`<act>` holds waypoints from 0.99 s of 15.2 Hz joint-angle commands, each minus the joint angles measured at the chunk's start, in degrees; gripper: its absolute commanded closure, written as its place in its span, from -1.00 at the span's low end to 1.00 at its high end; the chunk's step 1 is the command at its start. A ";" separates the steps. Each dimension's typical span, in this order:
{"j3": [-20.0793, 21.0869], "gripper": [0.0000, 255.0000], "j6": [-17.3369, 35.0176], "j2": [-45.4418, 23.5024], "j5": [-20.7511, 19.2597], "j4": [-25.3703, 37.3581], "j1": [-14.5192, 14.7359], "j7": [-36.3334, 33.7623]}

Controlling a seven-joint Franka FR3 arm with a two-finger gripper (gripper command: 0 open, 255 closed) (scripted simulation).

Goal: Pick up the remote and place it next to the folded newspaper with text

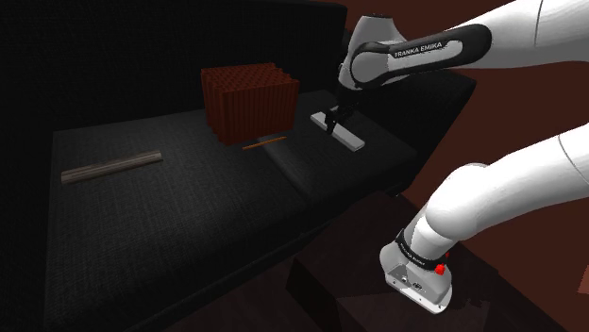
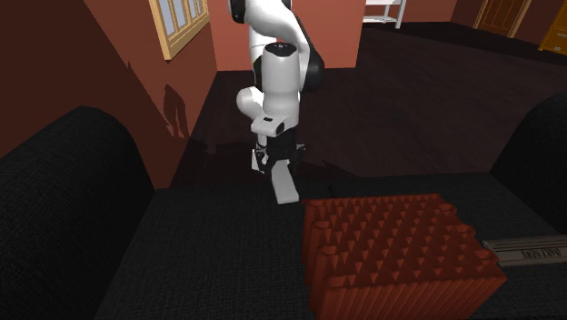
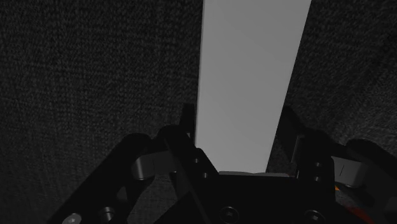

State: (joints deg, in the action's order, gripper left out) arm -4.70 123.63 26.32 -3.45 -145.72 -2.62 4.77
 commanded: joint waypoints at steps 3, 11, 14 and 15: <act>4.53 1.00 -0.24 -0.59 1.83 0.68 2.73 -5.99; 13.25 1.00 -0.63 -4.85 4.59 5.16 7.59 -17.64; 16.35 1.00 -0.84 -7.45 4.99 7.92 9.09 -22.04; 17.38 1.00 -0.93 -8.42 5.02 8.97 9.54 -23.51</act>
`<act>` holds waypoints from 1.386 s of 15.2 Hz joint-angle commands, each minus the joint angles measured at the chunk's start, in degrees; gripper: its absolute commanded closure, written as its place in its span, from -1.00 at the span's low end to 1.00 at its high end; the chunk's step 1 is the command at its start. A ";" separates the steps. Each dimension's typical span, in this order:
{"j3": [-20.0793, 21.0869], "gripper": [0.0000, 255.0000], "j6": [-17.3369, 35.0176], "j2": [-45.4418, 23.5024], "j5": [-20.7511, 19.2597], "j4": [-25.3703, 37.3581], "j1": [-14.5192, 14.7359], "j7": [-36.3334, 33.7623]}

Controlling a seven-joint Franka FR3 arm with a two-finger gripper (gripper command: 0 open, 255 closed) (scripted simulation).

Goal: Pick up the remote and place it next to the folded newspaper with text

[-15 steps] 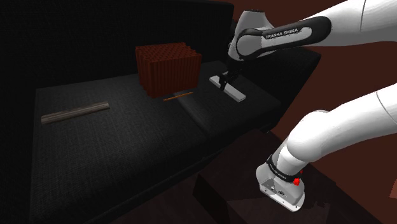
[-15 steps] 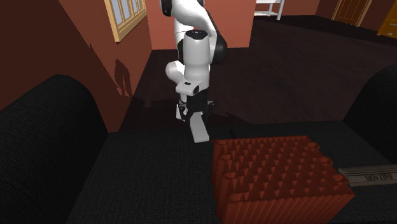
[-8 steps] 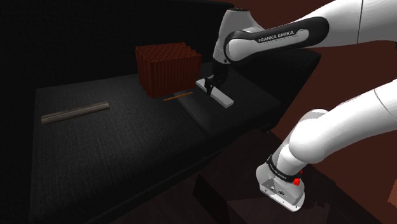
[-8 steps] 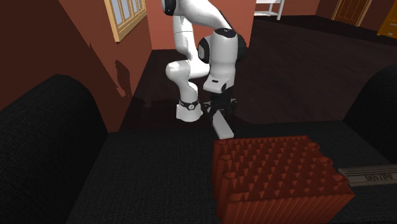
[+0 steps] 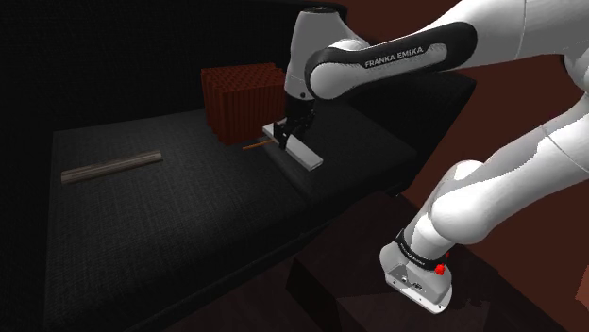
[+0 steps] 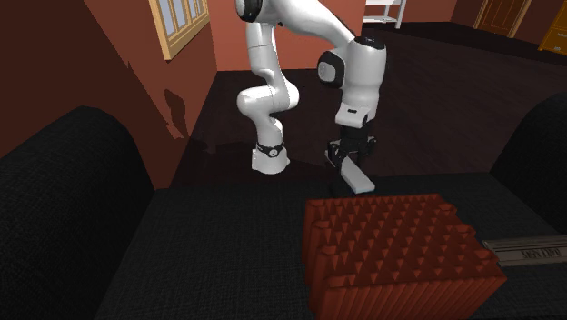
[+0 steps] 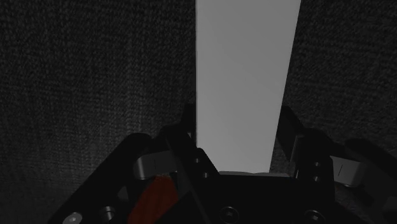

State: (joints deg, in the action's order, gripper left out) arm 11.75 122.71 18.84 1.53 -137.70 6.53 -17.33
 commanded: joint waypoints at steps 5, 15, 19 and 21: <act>5.76 1.00 -0.73 -6.60 -0.70 7.12 2.47 -8.91; 13.41 1.00 -4.44 -21.69 -6.95 24.27 7.23 -24.44; 15.16 1.00 -7.29 -29.08 -10.78 33.23 10.40 -30.33; 15.66 1.00 -9.08 -33.04 -12.78 38.28 12.41 -32.99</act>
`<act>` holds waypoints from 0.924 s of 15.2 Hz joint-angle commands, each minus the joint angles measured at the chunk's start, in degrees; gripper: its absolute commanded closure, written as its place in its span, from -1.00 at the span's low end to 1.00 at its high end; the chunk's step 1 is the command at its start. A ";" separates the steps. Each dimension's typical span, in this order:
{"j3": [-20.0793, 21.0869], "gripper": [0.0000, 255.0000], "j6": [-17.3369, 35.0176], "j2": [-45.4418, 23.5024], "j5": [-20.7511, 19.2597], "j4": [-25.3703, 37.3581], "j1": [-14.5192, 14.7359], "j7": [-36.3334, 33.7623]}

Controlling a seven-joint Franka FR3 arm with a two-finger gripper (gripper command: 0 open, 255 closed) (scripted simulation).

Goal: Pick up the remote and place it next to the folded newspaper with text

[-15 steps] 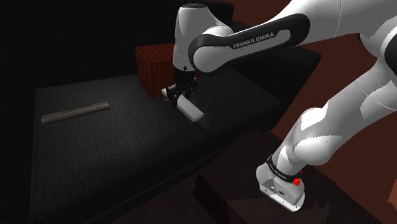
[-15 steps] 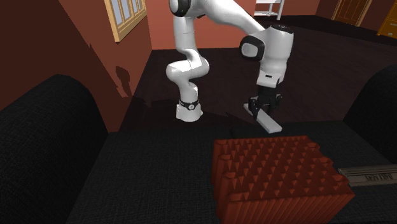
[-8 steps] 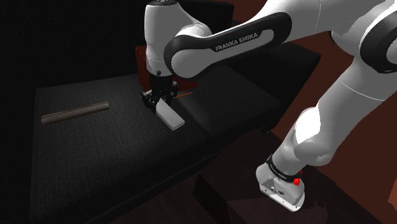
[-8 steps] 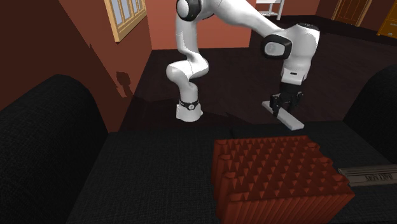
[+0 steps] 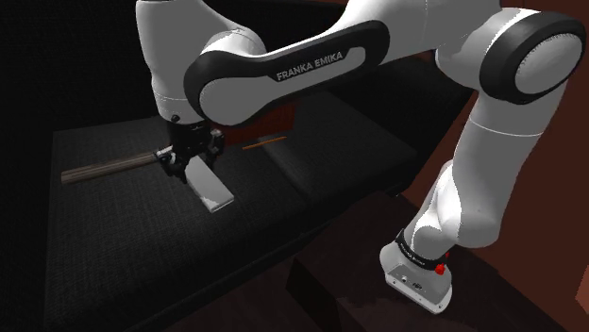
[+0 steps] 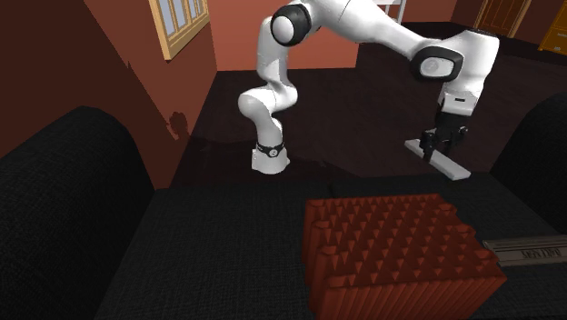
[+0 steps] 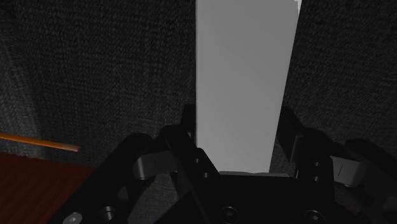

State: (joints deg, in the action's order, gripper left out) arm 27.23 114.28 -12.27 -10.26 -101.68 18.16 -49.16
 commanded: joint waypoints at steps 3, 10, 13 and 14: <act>0.45 1.00 -3.85 -8.21 -3.90 10.74 4.37 -4.65; -0.52 1.00 -11.80 -22.48 -9.11 31.69 13.43 -9.25; -0.63 1.00 -9.62 -22.63 -9.28 29.58 13.13 -9.60; -0.67 1.00 -8.91 -22.72 -9.35 28.93 13.05 -9.72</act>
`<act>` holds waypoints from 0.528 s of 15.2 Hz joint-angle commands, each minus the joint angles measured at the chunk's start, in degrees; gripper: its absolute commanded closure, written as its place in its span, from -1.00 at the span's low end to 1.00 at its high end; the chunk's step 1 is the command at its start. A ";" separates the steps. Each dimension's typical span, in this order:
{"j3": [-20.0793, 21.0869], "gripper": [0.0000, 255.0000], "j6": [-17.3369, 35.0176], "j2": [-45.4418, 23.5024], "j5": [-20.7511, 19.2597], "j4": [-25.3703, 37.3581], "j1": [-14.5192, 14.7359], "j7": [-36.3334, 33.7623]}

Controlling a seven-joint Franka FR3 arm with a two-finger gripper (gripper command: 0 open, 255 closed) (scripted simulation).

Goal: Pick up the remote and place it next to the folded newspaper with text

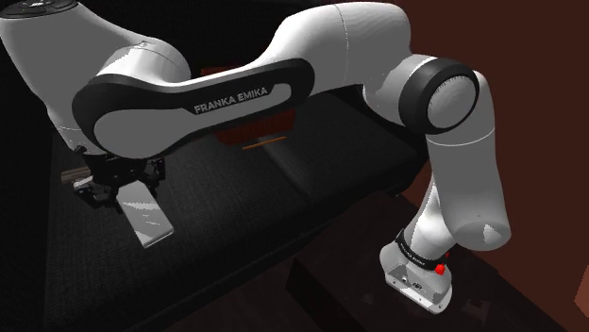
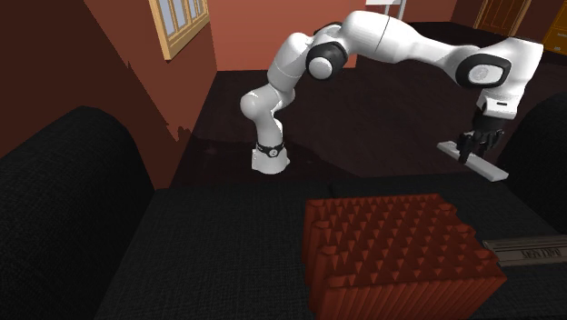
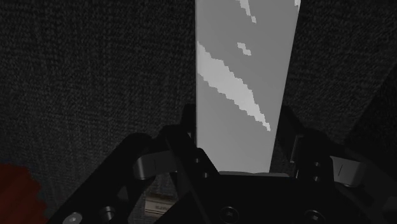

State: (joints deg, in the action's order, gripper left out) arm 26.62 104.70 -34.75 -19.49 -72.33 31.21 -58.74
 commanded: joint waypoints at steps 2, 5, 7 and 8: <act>-0.16 1.00 2.06 -0.44 -0.29 -1.65 -0.15 -0.38; -0.32 1.00 4.07 -0.86 -0.59 -3.32 -0.31 -0.74; -0.45 1.00 5.37 -1.21 -0.81 -4.34 -0.39 -0.99; -0.52 1.00 6.01 -1.40 -0.93 -4.81 -0.41 -1.12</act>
State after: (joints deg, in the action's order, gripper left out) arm 26.20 110.33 -35.71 -20.25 -77.24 30.65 -59.72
